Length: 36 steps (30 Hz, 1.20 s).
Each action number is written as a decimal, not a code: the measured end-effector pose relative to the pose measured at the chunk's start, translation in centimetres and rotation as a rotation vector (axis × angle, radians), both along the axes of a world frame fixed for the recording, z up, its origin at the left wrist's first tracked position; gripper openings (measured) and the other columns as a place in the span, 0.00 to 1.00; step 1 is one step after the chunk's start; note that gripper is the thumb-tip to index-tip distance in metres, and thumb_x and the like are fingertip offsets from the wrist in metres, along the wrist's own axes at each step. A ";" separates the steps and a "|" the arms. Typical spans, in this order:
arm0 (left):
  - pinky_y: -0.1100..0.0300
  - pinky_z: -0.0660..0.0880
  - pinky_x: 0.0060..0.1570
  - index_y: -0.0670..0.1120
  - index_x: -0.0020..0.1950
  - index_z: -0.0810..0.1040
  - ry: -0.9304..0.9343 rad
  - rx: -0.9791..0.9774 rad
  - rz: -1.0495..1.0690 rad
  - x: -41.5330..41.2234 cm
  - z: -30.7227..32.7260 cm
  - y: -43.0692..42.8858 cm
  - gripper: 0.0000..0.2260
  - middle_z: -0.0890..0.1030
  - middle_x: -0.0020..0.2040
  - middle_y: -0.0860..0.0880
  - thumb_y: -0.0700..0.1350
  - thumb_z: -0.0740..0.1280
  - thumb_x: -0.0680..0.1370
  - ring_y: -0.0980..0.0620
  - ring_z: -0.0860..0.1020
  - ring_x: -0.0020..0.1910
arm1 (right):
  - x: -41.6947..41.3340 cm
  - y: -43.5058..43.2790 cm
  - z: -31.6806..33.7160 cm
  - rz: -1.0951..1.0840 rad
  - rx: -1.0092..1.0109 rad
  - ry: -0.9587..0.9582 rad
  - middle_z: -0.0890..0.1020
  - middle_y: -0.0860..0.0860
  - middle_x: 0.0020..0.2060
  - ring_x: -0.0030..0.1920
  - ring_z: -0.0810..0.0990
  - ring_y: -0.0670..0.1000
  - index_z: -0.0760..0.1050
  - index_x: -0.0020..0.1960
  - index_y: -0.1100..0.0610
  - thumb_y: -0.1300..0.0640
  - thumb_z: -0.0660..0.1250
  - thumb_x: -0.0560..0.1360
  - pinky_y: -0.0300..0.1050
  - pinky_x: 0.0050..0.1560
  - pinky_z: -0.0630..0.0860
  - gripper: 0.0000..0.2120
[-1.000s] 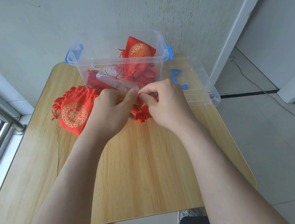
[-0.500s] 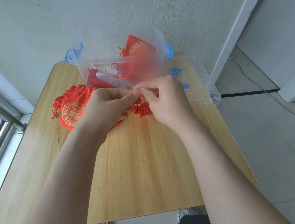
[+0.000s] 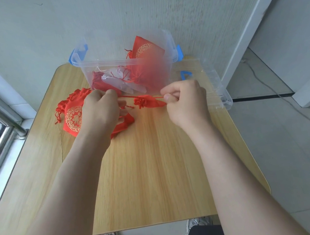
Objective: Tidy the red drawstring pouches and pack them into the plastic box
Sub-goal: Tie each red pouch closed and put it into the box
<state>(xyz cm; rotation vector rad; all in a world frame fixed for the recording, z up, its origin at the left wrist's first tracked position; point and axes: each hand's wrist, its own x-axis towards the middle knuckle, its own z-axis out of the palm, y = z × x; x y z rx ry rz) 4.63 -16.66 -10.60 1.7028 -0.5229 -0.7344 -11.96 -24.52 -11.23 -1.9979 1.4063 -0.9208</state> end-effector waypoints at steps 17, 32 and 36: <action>0.52 0.85 0.40 0.37 0.54 0.82 0.100 0.204 -0.260 -1.1 -0.1 0.4 0.09 0.88 0.43 0.41 0.43 0.68 0.80 0.45 0.87 0.38 | 0.7 0.9 -0.2 0.195 0.408 0.430 0.82 0.55 0.57 0.51 0.79 0.56 0.83 0.58 0.55 0.59 0.60 0.79 0.47 0.50 0.75 0.15; 0.57 0.79 0.47 0.56 0.38 0.87 -0.799 0.397 -0.559 -0.3 -2.9 0.8 0.07 0.84 0.44 0.55 0.46 0.81 0.73 0.54 0.80 0.46 | 0.3 0.9 -2.0 0.311 0.267 0.408 0.84 0.47 0.38 0.45 0.82 0.51 0.89 0.47 0.47 0.47 0.72 0.81 0.44 0.45 0.73 0.09; 0.55 0.80 0.50 0.53 0.43 0.90 -0.823 0.497 -0.711 -0.8 -2.7 0.8 0.04 0.85 0.44 0.53 0.46 0.76 0.76 0.51 0.80 0.48 | 0.5 0.8 -2.3 0.230 0.232 0.411 0.86 0.48 0.43 0.49 0.79 0.52 0.89 0.45 0.47 0.43 0.78 0.75 0.45 0.54 0.75 0.08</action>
